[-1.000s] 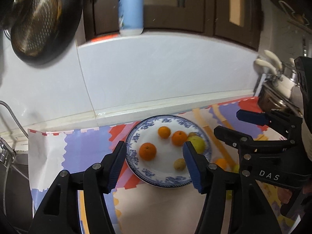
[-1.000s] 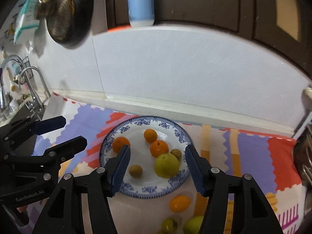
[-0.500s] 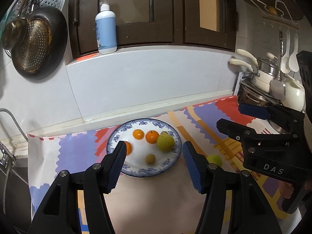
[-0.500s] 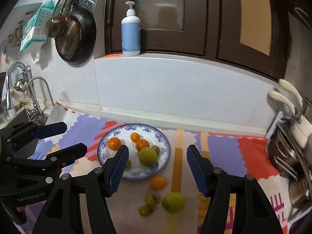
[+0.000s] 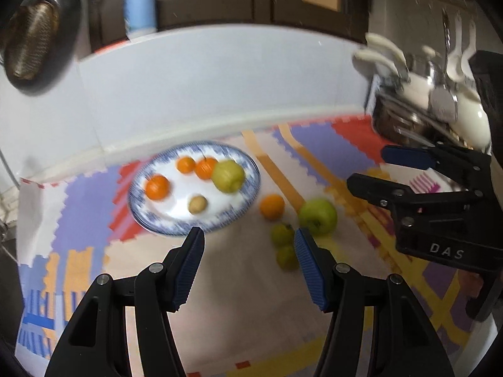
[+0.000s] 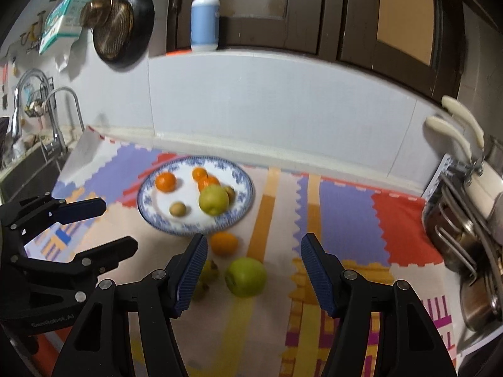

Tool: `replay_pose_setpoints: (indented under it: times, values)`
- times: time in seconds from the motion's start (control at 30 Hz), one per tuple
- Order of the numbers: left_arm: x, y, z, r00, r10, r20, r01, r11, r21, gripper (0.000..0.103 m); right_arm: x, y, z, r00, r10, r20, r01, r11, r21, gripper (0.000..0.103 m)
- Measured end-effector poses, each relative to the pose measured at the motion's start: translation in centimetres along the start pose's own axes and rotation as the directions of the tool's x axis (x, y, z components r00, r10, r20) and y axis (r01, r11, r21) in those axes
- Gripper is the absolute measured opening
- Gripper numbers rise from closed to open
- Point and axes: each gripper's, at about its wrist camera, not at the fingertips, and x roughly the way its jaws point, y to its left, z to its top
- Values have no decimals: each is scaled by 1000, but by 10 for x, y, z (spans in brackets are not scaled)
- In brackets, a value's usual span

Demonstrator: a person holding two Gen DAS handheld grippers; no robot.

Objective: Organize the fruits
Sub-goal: 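Lift both open tools away from the plate toward the remaining fruits, then grasp a small green stemmed fruit with the left tool while the right tool grasps a green apple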

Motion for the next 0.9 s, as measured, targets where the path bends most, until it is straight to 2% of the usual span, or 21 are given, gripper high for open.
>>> replay_pose_setpoints:
  times: [0.27,0.4,0.57,0.77,0.83,0.9]
  values:
    - [38,-13,-22,994,-32,-102,37,998,50,59,39,-4,-36,992,37,-119,-41,999,-33,63]
    - [55,-14,-24,988,-58,-142,66,997,48,59,60,-8,-43,984,66,-166,-75,996,-44,63]
    - [75,-19,-24,981,-76,-178,89,994,64,57,78,-14,-43,977,110,-184,-116,993,-22,63]
    - [85,-18,-20,978,-99,-186,110,992,54,51,92,-17,-41,969,140,-202,-142,990,6,62]
    - [86,-18,-19,976,-104,-189,117,992,57,46,94,-17,-40,969,145,-202,-146,989,8,62]
    - [88,-19,-19,974,-111,-197,124,991,57,36,97,-16,-39,966,155,-206,-156,988,12,61]
